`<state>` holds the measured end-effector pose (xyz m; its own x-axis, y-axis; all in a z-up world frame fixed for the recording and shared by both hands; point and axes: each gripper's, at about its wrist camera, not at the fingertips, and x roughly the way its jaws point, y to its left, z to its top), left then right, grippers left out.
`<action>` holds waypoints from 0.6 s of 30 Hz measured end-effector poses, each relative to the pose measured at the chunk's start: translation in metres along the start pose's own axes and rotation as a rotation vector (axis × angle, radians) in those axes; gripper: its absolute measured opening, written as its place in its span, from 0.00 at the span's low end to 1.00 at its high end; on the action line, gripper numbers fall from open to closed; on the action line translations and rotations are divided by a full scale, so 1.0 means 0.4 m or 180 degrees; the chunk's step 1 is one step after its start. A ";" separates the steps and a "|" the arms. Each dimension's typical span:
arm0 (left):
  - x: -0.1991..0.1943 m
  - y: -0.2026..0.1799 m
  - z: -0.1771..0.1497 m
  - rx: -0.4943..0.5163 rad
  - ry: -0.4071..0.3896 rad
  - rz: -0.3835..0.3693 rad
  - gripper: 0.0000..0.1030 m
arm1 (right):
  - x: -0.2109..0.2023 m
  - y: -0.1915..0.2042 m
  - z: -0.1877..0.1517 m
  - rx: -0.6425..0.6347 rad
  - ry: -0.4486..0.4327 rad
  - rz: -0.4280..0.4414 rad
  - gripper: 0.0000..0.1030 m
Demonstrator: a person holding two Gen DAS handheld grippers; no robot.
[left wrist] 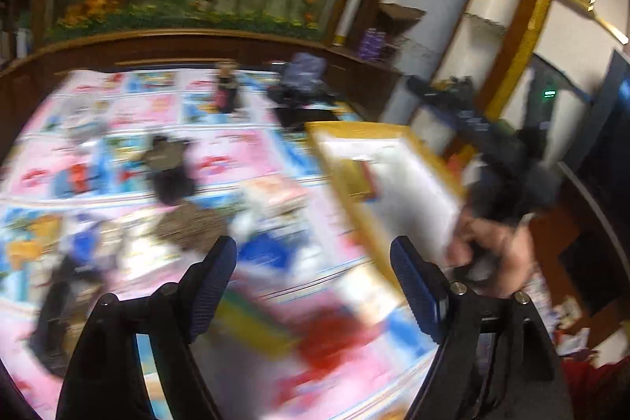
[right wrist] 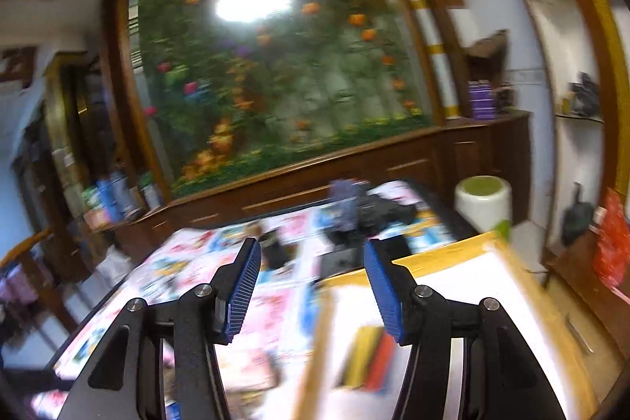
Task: Organize soft objects
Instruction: 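Grasp the black snack bag with the left gripper while the right gripper grasps the blue knitted cloth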
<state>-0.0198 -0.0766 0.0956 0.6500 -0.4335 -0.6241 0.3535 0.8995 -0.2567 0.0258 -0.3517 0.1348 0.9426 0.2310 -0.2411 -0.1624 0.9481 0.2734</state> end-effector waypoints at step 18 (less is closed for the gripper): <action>0.033 0.387 -0.127 -0.0468 0.0631 0.1108 0.79 | 0.078 0.087 -0.079 0.0052 0.0736 0.1088 0.57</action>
<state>0.0093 0.0597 0.0099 0.5665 -0.0966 -0.8183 0.0267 0.9947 -0.0990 0.0405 -0.3044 0.1074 0.7446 0.5767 -0.3361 -0.4484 0.8051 0.3883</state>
